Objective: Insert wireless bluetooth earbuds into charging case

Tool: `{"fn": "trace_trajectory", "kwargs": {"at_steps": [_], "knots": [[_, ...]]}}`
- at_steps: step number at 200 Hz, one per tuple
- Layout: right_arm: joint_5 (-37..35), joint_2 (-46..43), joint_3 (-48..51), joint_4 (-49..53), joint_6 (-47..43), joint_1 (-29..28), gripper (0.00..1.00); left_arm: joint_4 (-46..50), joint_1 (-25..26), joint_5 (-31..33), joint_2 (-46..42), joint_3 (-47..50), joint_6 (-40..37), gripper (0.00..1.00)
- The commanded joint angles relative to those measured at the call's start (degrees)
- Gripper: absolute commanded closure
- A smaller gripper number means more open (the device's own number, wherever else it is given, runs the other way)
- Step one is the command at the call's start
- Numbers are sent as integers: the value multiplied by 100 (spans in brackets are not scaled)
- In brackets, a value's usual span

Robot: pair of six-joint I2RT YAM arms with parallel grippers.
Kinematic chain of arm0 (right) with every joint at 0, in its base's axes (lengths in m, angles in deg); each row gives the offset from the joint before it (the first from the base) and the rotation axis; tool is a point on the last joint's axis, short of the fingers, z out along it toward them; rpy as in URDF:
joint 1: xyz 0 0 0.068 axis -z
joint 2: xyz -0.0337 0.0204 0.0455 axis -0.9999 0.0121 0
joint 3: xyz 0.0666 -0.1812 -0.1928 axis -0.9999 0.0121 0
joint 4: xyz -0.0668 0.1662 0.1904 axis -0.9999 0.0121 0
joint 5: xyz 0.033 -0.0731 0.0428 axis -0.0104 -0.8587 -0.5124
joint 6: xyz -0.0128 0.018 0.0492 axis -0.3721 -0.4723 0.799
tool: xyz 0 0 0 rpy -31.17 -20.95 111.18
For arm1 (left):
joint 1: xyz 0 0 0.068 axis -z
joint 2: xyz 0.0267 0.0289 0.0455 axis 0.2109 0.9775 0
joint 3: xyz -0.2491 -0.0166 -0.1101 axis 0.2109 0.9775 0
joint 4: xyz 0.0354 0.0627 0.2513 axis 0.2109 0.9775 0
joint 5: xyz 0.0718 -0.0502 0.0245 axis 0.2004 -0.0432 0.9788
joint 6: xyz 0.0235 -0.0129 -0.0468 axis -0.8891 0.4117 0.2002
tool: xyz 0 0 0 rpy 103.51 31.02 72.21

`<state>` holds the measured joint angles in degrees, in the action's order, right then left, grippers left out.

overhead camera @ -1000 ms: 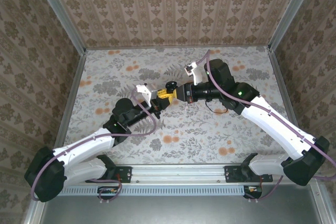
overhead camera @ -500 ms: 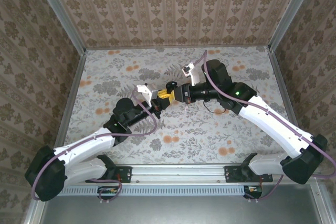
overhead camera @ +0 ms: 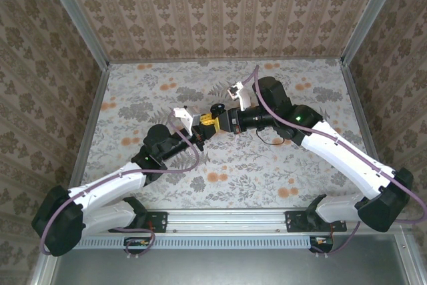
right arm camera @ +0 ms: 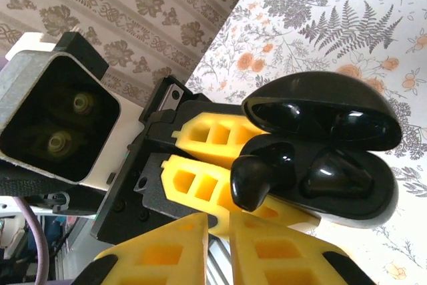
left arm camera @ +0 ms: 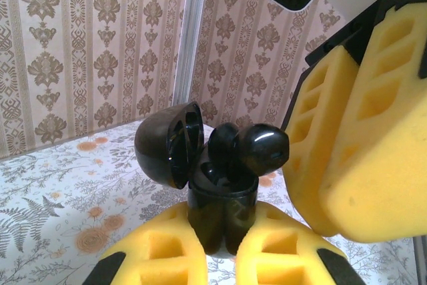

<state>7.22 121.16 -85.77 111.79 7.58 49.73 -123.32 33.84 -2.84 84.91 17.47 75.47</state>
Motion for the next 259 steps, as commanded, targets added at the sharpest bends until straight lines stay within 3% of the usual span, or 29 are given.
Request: {"fn": "trace_trajectory", "kwargs": {"at_steps": [1, 42, 95, 259], "knots": [[31, -162, -315, 394, -315, -47, 81, -168, -14, -49, -90, -8, 51, 100], [90, -368, -659, 965, -569, 171, 74, -82, -27, -22, -198, 7, 3, 100], [340, -140, -783, 939, -427, 362, 68, -52, -34, -58, -244, 26, 48, 100], [755, 301, -563, 473, -114, 354, 77, -145, -45, -190, 54, -93, 97, 100]]}}
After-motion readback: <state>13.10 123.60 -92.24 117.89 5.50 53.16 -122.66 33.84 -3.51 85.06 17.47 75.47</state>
